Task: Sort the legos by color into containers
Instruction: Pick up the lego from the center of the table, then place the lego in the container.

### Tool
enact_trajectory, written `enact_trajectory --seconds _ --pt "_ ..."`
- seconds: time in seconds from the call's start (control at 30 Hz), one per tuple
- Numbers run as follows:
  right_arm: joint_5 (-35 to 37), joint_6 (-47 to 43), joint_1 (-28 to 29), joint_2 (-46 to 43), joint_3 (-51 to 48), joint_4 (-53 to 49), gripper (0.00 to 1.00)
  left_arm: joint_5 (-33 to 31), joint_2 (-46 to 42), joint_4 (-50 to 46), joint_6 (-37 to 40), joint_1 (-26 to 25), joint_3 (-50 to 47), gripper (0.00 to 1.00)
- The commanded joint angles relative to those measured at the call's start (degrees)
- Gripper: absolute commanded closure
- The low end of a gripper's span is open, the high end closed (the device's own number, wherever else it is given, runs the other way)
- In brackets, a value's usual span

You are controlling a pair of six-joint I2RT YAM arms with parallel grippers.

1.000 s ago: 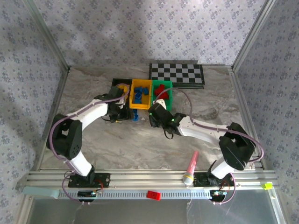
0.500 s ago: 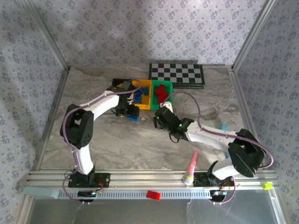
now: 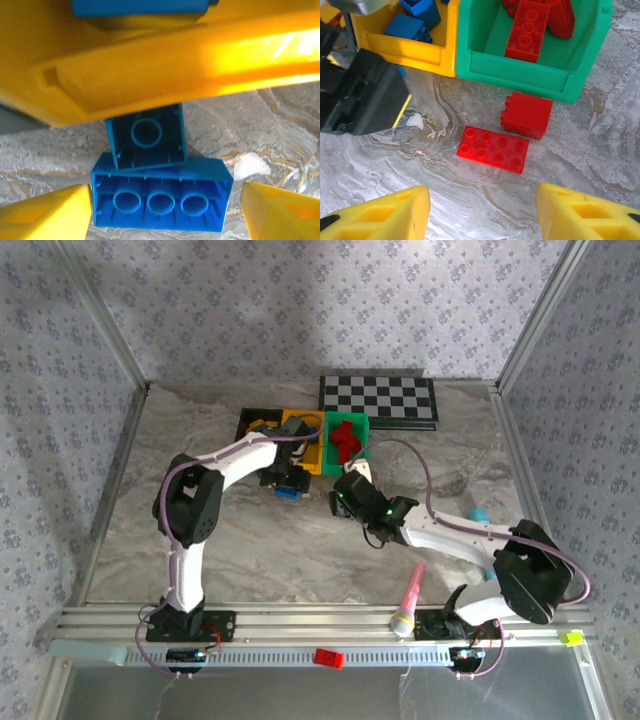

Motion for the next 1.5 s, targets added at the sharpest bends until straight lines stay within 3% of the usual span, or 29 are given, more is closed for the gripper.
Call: enact_trajectory --seconds 0.0,0.43,0.7,0.77,0.83,1.27,1.47 --pt "2.0 1.4 0.4 -1.8 -0.7 -0.4 0.40 -2.8 1.3 -3.5 1.4 0.1 2.2 0.23" --pt "2.4 2.0 0.4 -1.4 -0.3 -1.3 0.41 -2.3 2.0 -2.7 0.8 -0.5 -0.4 0.24" --pt "2.4 2.3 0.5 -1.2 -0.1 -1.6 0.42 -0.6 1.8 -1.6 0.0 -1.1 -2.6 0.31" --pt "2.4 2.3 0.5 -1.1 -0.1 -1.4 0.42 -0.1 1.5 -1.6 -0.2 -1.1 -2.9 0.38" --pt "2.4 2.2 0.5 -1.2 -0.1 -1.3 0.42 0.1 1.1 -1.6 -0.3 -1.3 -3.2 0.39" --pt "1.3 2.1 -0.2 -0.2 0.3 -0.9 0.43 1.7 -10.8 -0.4 -2.7 -2.5 -4.2 0.40" --pt "1.1 1.8 0.0 -0.2 0.9 -1.3 0.43 -1.0 -12.5 -1.1 -1.0 -2.4 3.0 0.40"
